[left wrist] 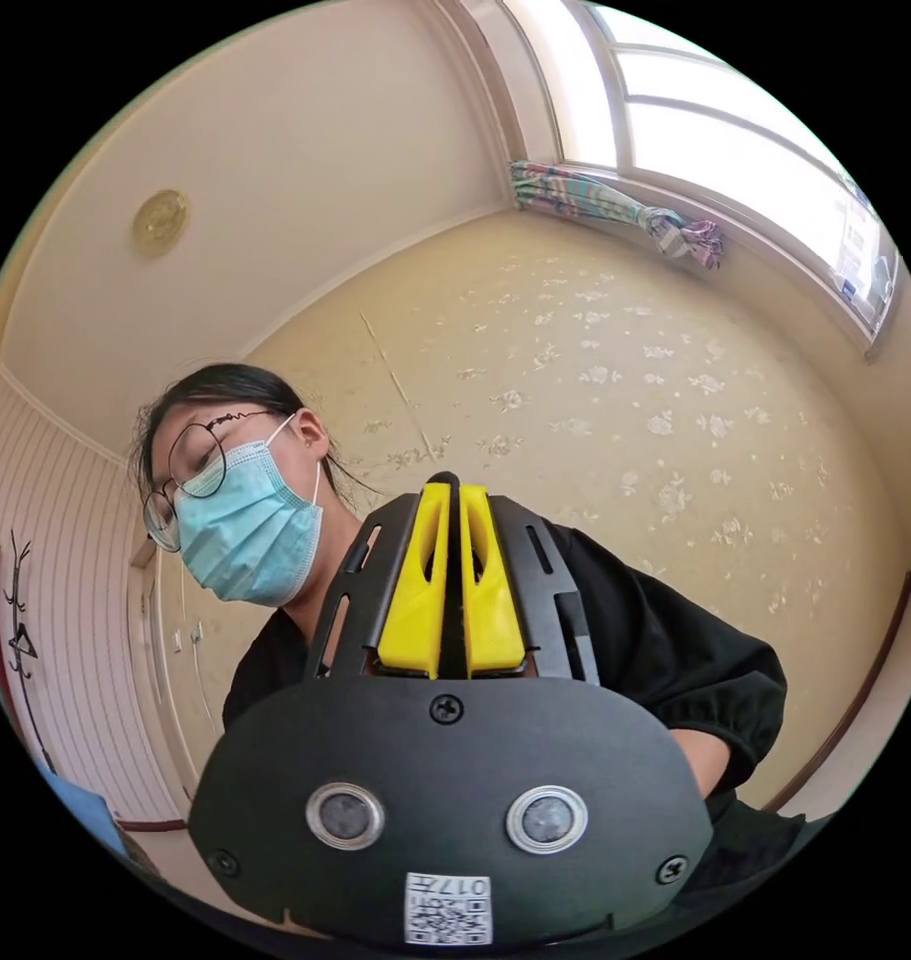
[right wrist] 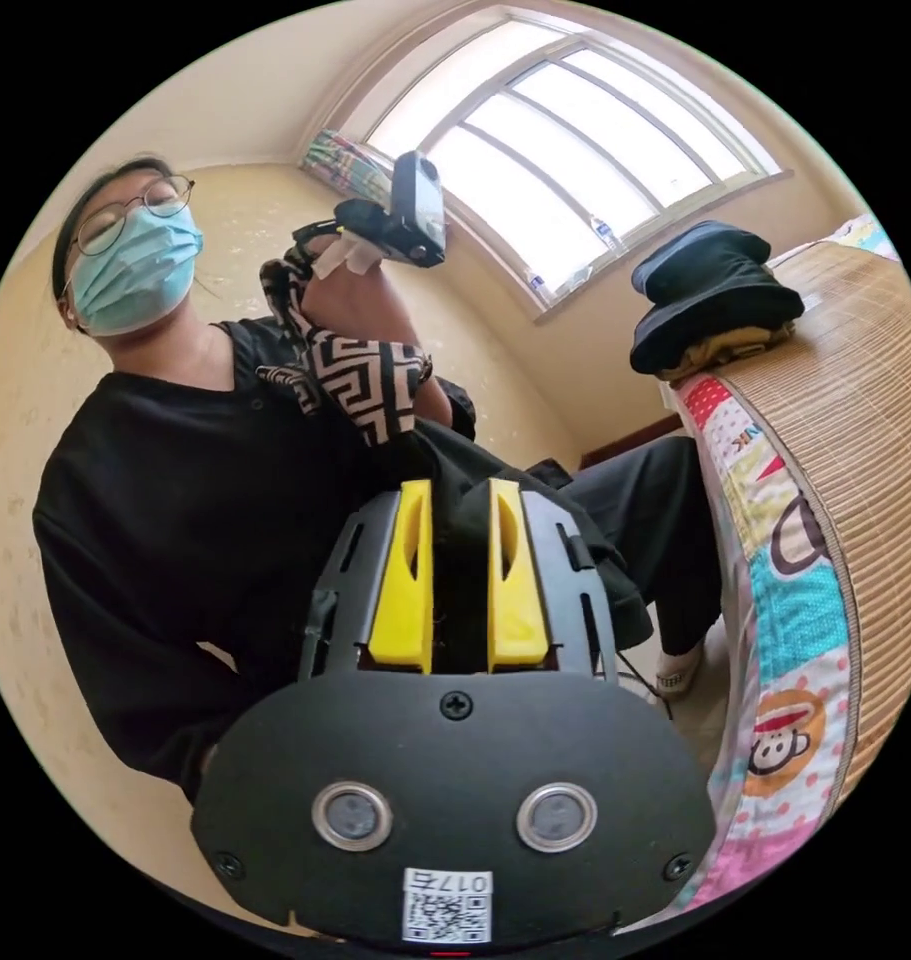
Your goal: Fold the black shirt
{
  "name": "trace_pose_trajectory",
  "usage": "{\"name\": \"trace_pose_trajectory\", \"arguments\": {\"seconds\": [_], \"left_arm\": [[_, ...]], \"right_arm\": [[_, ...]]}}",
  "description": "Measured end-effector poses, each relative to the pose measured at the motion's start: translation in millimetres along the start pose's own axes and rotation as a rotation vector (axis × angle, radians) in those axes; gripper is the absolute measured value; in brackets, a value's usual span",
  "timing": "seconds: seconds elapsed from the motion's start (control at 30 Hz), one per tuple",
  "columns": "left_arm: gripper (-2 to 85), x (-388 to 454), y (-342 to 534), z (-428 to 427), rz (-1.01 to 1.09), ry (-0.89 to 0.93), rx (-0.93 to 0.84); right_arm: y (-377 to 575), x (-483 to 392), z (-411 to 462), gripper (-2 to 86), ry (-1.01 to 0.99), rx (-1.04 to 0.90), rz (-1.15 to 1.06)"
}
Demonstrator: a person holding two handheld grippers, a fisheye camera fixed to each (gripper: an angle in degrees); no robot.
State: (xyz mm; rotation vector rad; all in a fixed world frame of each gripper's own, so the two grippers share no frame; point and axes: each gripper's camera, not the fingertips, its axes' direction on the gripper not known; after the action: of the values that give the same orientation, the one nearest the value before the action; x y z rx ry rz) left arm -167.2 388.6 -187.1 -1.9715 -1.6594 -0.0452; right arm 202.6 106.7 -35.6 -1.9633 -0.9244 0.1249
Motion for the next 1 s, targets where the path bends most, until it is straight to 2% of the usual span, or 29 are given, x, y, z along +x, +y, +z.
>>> {"name": "trace_pose_trajectory", "arguments": {"seconds": [0.07, 0.17, 0.23, 0.27, 0.33, 0.37, 0.43, 0.5, 0.53, 0.63, 0.77, 0.87, 1.0], "left_arm": [[-0.8, -2, -2, -2, 0.006, -0.025, -0.01], [-0.8, 11, -14, -5, 0.018, -0.176, -0.097], [-0.8, 38, -26, -11, 0.064, -0.378, -0.139], [-0.8, 46, -29, -13, 0.069, -0.431, -0.147], [-0.8, 66, -40, -21, 0.024, -0.651, -0.19], [-0.8, 70, -42, -22, 0.006, -0.714, -0.209], [-0.8, 66, -46, -22, -0.102, -0.971, -0.316], [-0.9, 50, -48, -25, -0.198, -1.112, -0.387], [-0.9, 37, -49, -30, -0.249, -1.159, -0.406], [-0.9, 14, -55, -48, -0.272, -1.154, -0.36], [-0.8, 1, -73, -66, -0.248, -1.048, -0.283], [-0.8, -16, -92, -50, -0.201, -1.088, -0.358], [-0.8, -58, -109, -44, -0.346, -1.319, -0.521]], "right_arm": [[4, -8, -14, 4.0, 0.061, 0.088, 0.017], [14, -39, -59, 2.4, 0.198, 0.355, 0.024], [17, -88, -91, 1.7, 0.371, 0.534, -0.048], [18, -101, -99, 1.6, 0.403, 0.574, -0.068], [27, -150, -134, 1.2, 0.498, 0.773, -0.134], [30, -162, -143, 1.1, 0.499, 0.821, -0.151], [43, -197, -174, 1.0, 0.435, 0.993, -0.244], [44, -220, -188, 0.9, 0.431, 1.063, -0.277], [37, -236, -192, 0.9, 0.473, 1.057, -0.289], [14, -275, -190, 0.8, 0.557, 1.016, -0.358], [-11, -306, -187, 0.8, 0.38, 0.964, -0.529], [-31, -326, -187, 0.9, 0.275, 0.919, -0.6], [-53, -349, -199, 0.9, 0.561, 0.83, -0.479]]}}
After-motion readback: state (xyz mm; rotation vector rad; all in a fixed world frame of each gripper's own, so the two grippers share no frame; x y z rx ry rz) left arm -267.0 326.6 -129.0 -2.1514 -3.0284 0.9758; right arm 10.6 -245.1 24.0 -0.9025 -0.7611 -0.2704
